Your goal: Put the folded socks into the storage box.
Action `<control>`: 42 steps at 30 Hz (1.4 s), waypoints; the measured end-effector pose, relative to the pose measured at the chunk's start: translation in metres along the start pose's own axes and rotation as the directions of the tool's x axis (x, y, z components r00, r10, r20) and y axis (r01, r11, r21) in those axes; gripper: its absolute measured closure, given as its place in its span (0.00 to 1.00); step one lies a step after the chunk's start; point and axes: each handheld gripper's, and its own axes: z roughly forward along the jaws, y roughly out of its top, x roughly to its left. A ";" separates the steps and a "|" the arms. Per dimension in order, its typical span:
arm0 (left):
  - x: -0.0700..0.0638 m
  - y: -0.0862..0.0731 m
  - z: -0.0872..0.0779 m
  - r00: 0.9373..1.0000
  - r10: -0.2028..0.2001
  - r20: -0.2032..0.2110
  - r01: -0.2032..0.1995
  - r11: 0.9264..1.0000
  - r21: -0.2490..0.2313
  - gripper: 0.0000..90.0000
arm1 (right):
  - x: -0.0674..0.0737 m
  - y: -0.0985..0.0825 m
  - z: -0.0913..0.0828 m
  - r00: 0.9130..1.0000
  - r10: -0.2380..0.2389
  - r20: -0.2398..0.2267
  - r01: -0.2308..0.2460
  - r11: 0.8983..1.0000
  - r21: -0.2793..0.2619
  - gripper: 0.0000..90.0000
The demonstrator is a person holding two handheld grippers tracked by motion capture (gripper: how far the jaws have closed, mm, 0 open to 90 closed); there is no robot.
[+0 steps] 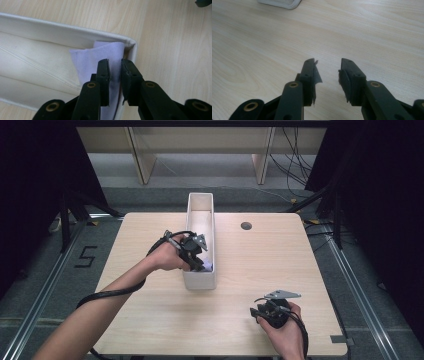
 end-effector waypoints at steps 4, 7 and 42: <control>0.000 0.003 -0.003 1.000 0.011 0.005 -0.011 1.000 -0.004 0.86 | 0.000 0.000 0.000 1.000 -0.004 0.007 0.004 1.000 0.008 0.72; 0.000 0.005 -0.005 1.000 -0.021 0.002 0.021 0.998 -0.057 0.87 | 0.000 0.000 -0.001 1.000 0.000 0.005 0.000 1.000 0.008 0.72; 0.008 0.000 0.032 0.997 0.048 -0.060 -0.043 0.995 0.085 0.99 | -0.001 -0.001 0.001 1.000 -0.015 -0.004 0.015 1.000 0.001 0.72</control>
